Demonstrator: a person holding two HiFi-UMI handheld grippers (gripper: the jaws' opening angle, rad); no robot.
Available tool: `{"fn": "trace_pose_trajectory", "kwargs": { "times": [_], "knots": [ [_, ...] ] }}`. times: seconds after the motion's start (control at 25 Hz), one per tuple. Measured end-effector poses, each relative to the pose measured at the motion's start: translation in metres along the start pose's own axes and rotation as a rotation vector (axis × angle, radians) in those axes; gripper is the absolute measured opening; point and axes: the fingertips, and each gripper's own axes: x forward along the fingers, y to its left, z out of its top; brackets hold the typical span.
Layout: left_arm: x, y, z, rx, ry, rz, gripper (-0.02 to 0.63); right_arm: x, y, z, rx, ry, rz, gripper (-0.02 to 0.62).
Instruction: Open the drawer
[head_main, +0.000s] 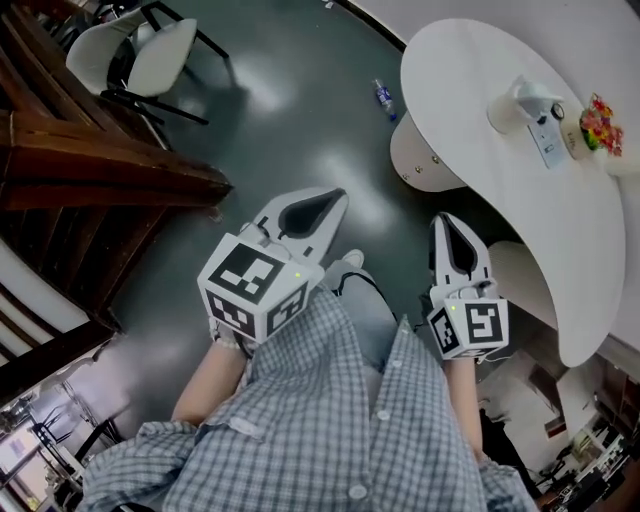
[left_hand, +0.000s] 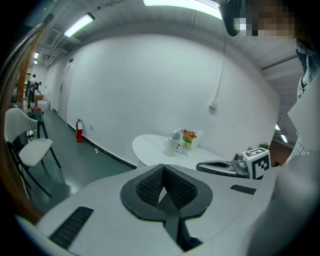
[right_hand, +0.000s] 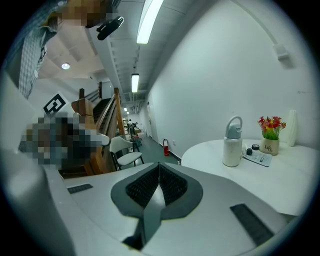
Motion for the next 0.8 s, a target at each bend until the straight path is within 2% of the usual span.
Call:
{"fn": "trace_pose_trajectory", "kwargs": {
  "times": [0.24, 0.44, 0.8],
  "knots": [
    [0.020, -0.007, 0.014, 0.032, 0.001, -0.017, 0.005, -0.004, -0.026, -0.004, 0.027, 0.003, -0.050, 0.011],
    [0.028, -0.003, 0.019, 0.050, 0.012, -0.041, 0.005, 0.000, -0.028, -0.006, 0.031, 0.013, -0.088, 0.011],
    [0.045, 0.011, 0.036, 0.084, 0.032, -0.130, 0.005, 0.016, -0.025, -0.001, 0.048, 0.049, -0.177, 0.011]
  ]
}}
